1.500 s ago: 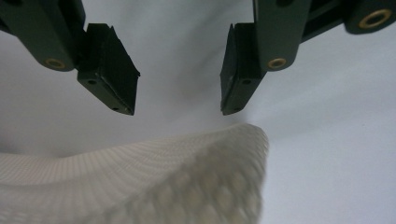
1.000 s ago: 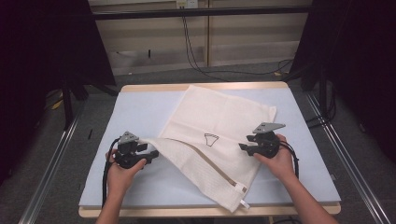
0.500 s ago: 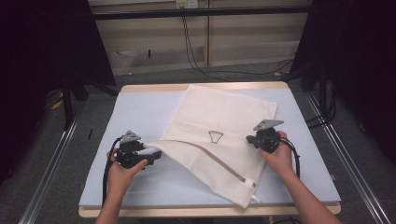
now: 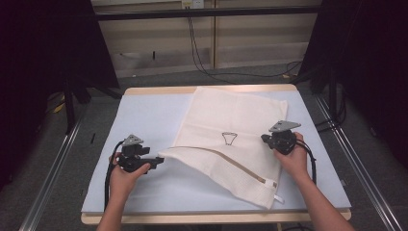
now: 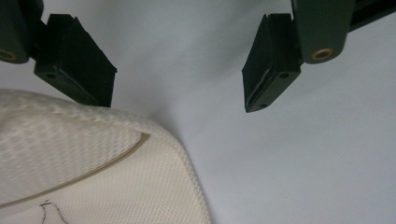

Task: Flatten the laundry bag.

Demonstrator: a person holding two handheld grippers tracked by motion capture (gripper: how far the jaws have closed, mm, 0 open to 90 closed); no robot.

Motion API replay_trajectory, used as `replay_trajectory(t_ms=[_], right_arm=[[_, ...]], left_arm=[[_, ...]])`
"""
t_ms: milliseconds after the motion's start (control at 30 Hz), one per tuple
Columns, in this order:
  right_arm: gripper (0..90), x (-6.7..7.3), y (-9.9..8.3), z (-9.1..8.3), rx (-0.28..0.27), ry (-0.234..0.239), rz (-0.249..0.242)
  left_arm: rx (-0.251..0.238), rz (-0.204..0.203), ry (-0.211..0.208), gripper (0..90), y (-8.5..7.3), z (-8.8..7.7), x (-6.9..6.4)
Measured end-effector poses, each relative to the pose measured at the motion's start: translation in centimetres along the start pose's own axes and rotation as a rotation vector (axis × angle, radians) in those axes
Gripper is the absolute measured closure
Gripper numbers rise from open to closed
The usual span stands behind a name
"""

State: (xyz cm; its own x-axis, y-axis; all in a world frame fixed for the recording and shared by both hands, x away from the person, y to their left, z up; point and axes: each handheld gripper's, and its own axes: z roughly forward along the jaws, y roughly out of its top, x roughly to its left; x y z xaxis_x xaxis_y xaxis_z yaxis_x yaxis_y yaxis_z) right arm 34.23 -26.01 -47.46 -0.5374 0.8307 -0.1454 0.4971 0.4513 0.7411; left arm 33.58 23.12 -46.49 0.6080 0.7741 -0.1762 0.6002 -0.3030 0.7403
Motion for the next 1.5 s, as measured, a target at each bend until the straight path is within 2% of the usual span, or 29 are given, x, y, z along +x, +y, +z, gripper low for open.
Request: replay_trajectory(t_ms=[67, 100, 133, 167, 200, 233, 300, 400, 433, 567, 600, 633, 800, 867, 933, 1033, 1067, 1100, 1167, 1267, 1367, 1433, 1500], right_arm=[[90.0, -0.1, 0.1, 0.0, 0.003, -0.004, -0.002], [90.0, -0.3, 0.2, -0.1, 0.005, -0.032, -0.001], [90.0, -0.3, 0.2, -0.1, 0.005, -0.032, -0.001], [90.0, -0.7, 0.2, -0.1, 0.019, -0.040, 0.023], [90.0, -0.7, 0.2, -0.1, 0.019, -0.040, 0.023], [90.0, -0.9, 0.2, -0.2, 0.039, -0.037, 0.045], [90.0, -1.2, -0.1, -0.2, 0.037, -0.027, 0.067], [88.8, -1.2, -0.3, -0.3, 0.026, -0.018, 0.057], [86.8, -1.2, -0.6, -0.3, 0.024, -0.022, 0.075], [84.1, -1.1, -0.7, -0.4, 0.024, -0.027, 0.072], [74.5, -0.9, -0.7, -0.4, 0.021, -0.037, 0.075], [69.8, -0.8, -0.7, -0.5, 0.015, -0.043, 0.080], [51.2, -0.2, -0.7, -1.0, 0.006, -0.004, 0.118], [47.2, 0.1, -0.6, -1.2, 0.002, 0.020, 0.136], [45.7, 0.4, -0.7, -1.5, 0.005, 0.026, 0.141], [43.3, 0.7, -1.0, -1.8, 0.014, 0.041, 0.151], [43.0, 0.8, -1.1, -1.9, 0.016, 0.040, 0.147], [42.7, 0.9, -1.3, -2.1, 0.019, 0.038, 0.148], [42.1, 0.9, -1.5, -2.6, 0.017, 0.036, 0.157], [41.8, 0.9, -2.0, -3.2, 0.012, 0.022, 0.160], [41.6, 0.7, -2.7, -3.8, 0.013, 0.020, 0.177], [39.9, 0.6, -3.0, -4.2, 0.012, 0.010, 0.188], [38.9, 0.4, -3.4, -4.6, 0.008, 0.004, 0.217]], left_arm=[[0.009, 0.006, 0.012, 26.1, 0.0, 0.0, 0.2], [0.006, 0.004, 0.014, 26.2, 0.0, -0.1, 0.3], [0.006, 0.004, 0.014, 26.2, 0.0, -0.1, 0.3], [0.003, -0.001, 0.008, 26.2, 0.0, -0.2, 0.4], [0.003, -0.001, 0.008, 26.2, 0.0, -0.2, 0.4], [0.004, 0.002, 0.013, 26.2, 0.0, -0.3, 0.4], [0.003, 0.011, 0.016, 26.2, 0.1, -0.3, 0.3], [0.002, 0.007, 0.009, 26.2, 0.3, -0.2, 0.3], [0.000, 0.000, 0.002, 26.4, 0.3, -0.2, 0.3], [0.001, -0.009, 0.000, 27.6, 0.3, -0.3, 0.6], [-0.002, -0.009, 0.003, 28.2, 0.3, -0.3, 0.7], [-0.002, -0.017, 0.010, 28.7, 0.3, -0.4, 1.0], [-0.009, -0.027, 0.005, 28.3, 0.6, -0.5, 1.5], [-0.016, -0.029, 0.005, 26.4, 0.9, -0.6, 1.6], [-0.035, -0.049, -0.016, 24.7, 1.3, -0.3, 1.7], [-0.011, -0.014, -0.028, 23.4, 1.7, 0.4, 1.2], [-0.011, -0.014, -0.028, 22.8, 1.7, 0.4, 1.2], [-0.004, 0.006, -0.048, 22.1, 2.1, 1.0, 0.7], [0.001, 0.020, -0.067, 21.7, 2.5, 1.5, 0.3], [0.043, 0.053, -0.069, 21.2, 2.8, 2.4, -0.1], [0.059, 0.045, -0.063, 21.2, 2.8, 3.4, -0.5], [0.063, 0.035, -0.056, 24.8, 2.9, 3.6, -0.5], [0.077, 0.049, -0.049, 25.9, 3.0, 4.2, -0.7]])
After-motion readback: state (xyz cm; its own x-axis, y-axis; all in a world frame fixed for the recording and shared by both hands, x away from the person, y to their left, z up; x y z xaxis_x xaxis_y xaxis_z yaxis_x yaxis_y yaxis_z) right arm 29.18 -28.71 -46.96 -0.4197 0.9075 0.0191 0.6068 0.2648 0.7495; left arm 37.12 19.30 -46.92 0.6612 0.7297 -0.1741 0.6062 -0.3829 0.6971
